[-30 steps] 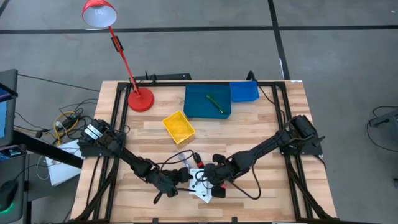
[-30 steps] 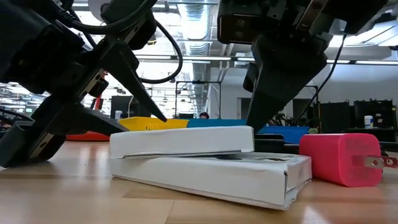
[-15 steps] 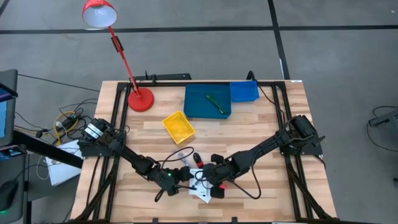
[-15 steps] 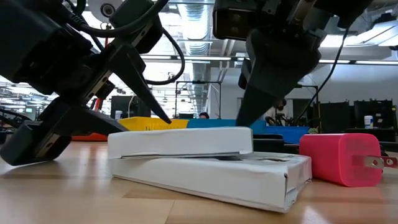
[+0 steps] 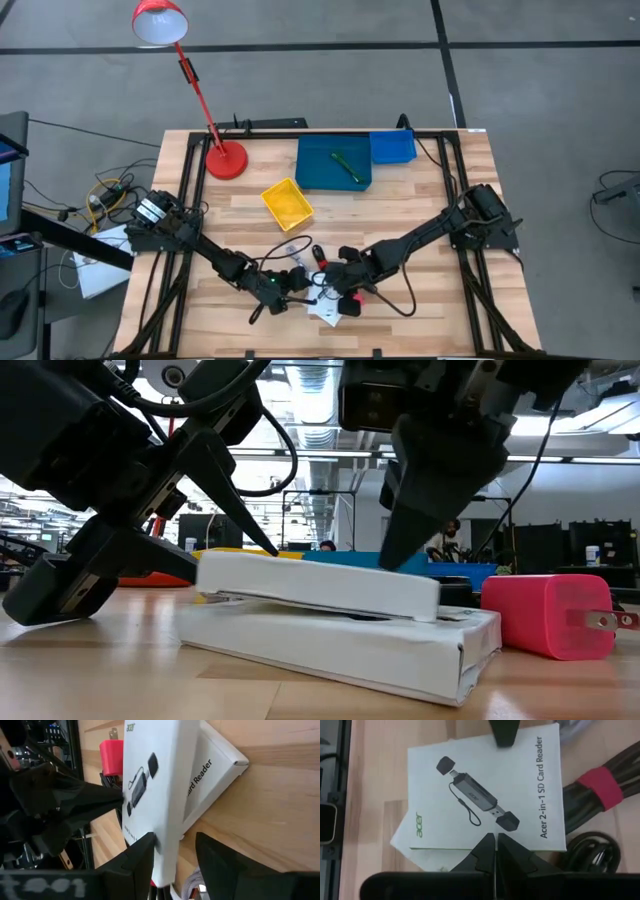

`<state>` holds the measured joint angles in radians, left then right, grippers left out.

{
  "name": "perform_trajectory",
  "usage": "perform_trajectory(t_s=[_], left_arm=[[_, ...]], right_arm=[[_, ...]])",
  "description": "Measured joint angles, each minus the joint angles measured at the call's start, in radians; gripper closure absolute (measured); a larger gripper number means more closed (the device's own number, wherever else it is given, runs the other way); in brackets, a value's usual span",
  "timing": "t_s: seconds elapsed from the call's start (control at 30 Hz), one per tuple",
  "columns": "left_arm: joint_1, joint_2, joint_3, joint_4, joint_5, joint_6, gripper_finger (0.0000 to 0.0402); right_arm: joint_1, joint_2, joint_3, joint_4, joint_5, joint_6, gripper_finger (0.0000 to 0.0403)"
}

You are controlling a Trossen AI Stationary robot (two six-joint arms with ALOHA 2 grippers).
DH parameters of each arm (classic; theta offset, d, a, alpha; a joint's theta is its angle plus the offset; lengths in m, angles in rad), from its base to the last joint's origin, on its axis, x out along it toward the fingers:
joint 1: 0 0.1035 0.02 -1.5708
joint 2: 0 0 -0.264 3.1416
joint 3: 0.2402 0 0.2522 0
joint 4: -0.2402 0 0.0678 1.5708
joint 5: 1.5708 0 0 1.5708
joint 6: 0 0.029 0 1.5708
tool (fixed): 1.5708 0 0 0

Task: Pick and place items into bin
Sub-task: Put the top white card reader box into the yellow bin

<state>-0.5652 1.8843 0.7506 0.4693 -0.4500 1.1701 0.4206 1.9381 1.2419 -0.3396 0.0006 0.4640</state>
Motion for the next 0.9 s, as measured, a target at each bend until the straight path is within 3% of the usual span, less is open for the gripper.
perform_trajectory(t_s=[0.63,0.9], left_arm=[[0.000,0.000,0.000,-0.009,-0.001,-0.014,0.0264],[0.000,0.000,0.000,-0.009,-0.001,-0.014,0.0264]], right_arm=[[0.021,0.001,0.052,-0.033,-0.013,-0.010,0.0386],[0.045,0.001,0.130,-0.170,0.002,-0.014,0.0386]])
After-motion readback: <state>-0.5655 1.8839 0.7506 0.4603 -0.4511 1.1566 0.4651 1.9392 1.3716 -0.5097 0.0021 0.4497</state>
